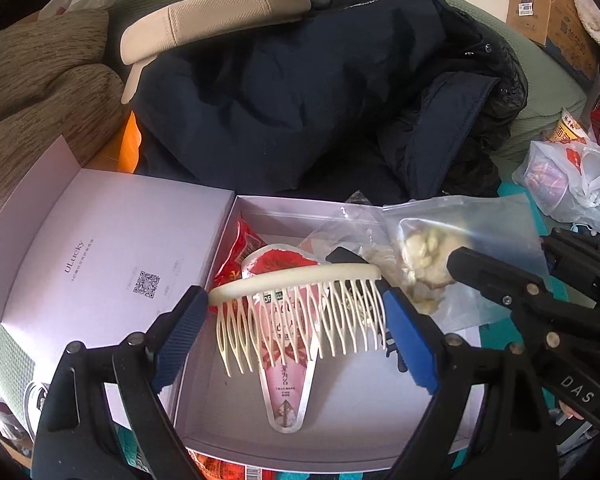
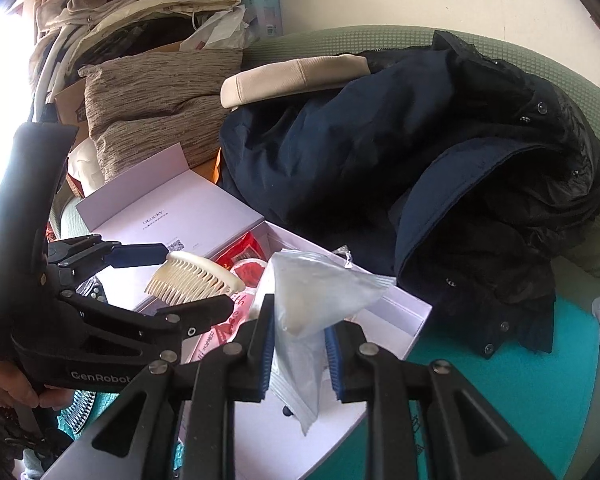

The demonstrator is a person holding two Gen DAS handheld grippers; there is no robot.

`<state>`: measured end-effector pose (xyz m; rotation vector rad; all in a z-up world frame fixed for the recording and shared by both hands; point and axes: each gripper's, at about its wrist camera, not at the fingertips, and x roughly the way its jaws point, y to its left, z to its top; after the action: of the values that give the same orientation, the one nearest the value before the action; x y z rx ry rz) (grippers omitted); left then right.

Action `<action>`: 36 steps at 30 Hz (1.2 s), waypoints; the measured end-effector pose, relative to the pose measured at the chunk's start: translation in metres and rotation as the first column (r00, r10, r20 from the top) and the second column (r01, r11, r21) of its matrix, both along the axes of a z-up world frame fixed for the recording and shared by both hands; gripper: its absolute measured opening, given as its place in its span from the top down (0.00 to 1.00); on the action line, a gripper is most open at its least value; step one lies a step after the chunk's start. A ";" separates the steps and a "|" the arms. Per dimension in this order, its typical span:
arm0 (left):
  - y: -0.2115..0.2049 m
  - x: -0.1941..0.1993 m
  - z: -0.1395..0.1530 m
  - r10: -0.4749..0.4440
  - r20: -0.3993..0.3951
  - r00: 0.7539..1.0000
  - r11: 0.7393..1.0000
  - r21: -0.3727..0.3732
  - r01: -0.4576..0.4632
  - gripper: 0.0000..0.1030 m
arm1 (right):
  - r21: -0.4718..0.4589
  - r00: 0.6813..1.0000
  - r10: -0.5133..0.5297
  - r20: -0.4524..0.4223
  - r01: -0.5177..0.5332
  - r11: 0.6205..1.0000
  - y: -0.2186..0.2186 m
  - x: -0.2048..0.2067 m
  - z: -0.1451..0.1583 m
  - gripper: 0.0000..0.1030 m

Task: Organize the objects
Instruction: 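Lower and open the left tool to drop the comb while the right tool drops the bag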

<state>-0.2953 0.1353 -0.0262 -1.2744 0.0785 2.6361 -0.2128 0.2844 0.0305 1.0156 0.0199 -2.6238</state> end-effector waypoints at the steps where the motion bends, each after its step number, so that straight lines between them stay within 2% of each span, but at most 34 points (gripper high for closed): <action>1: 0.001 -0.005 -0.003 0.000 0.005 1.000 1.000 -0.001 0.000 0.14 | 0.001 1.000 -0.001 0.000 0.001 1.000 0.001 -0.003 -0.002 0.79; 10: 0.011 -0.038 -0.035 -0.025 0.057 0.998 1.000 -0.017 0.026 0.14 | 0.012 0.999 -0.032 0.016 0.032 0.999 0.008 -0.029 -0.020 0.79; 20: 0.014 -0.051 -0.064 -0.033 0.101 0.994 0.999 -0.033 0.036 0.14 | -0.003 0.996 -0.072 0.054 0.072 0.997 0.012 -0.043 -0.038 0.79; 28: 0.019 -0.047 -0.072 -0.072 0.088 0.993 0.995 -0.056 0.077 0.14 | 0.031 0.992 -0.084 0.099 0.081 0.996 0.004 -0.048 -0.052 0.79; 36: 0.025 -0.045 -0.077 -0.098 0.107 0.989 0.990 -0.090 0.108 0.14 | 0.058 0.986 -0.117 0.117 0.111 0.992 -0.001 -0.049 -0.060 0.76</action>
<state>-0.3402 0.1603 -0.1036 -1.3944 0.2502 2.5022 -0.2619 0.2838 -0.0294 1.2252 0.0009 -2.6713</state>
